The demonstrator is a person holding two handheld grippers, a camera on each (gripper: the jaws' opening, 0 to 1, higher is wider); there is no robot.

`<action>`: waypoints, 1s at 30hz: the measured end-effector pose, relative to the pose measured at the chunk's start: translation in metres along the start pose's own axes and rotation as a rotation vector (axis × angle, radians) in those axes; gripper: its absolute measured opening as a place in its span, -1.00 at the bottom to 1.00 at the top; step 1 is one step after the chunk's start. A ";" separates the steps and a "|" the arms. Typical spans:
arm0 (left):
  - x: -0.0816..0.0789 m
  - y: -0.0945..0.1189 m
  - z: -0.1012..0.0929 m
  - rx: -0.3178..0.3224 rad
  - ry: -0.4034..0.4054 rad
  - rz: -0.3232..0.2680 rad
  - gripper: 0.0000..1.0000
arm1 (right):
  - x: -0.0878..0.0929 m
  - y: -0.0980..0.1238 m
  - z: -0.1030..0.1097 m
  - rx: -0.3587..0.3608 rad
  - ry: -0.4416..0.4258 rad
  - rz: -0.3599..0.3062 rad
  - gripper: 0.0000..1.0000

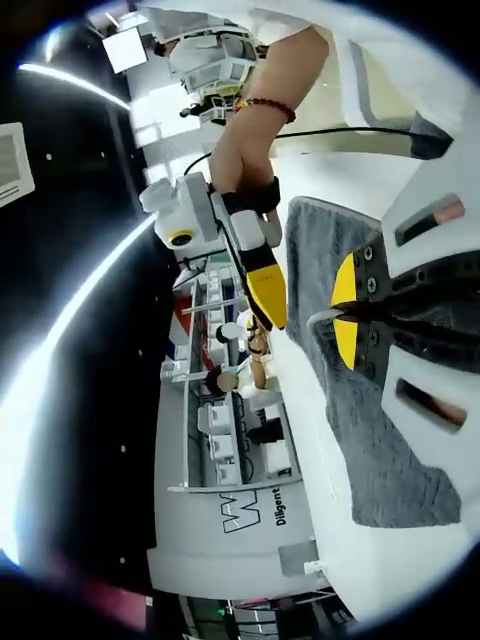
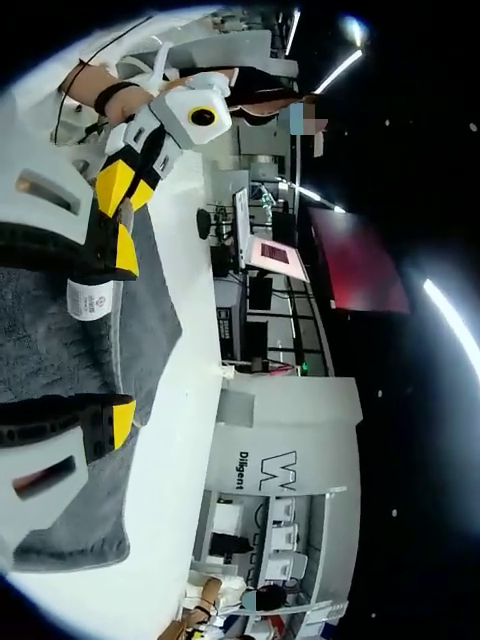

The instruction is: Open the folded towel by lifting each exposed corner and separating the folded layers until the towel lies flat within the target outline without major curled edges

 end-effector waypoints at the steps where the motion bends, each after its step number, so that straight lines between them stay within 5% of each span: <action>1: 0.000 0.000 0.000 -0.004 0.003 -0.003 -0.99 | 0.000 -0.002 -0.001 0.000 -0.010 0.006 -0.16; 30: 0.000 0.004 0.005 -0.021 -0.020 -0.006 -0.99 | -0.012 -0.031 -0.007 0.006 0.011 0.072 -0.17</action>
Point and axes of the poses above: the point that each gripper's makers call its tool centre point, and the gripper's own axes: y roughly backward along the fingers, z roughly to its left, x roughly out of its underside, the point moved 9 cm from there along y, roughly backward along the fingers, and after that the axes turned 5 degrees about z, right-handed, at the moved point
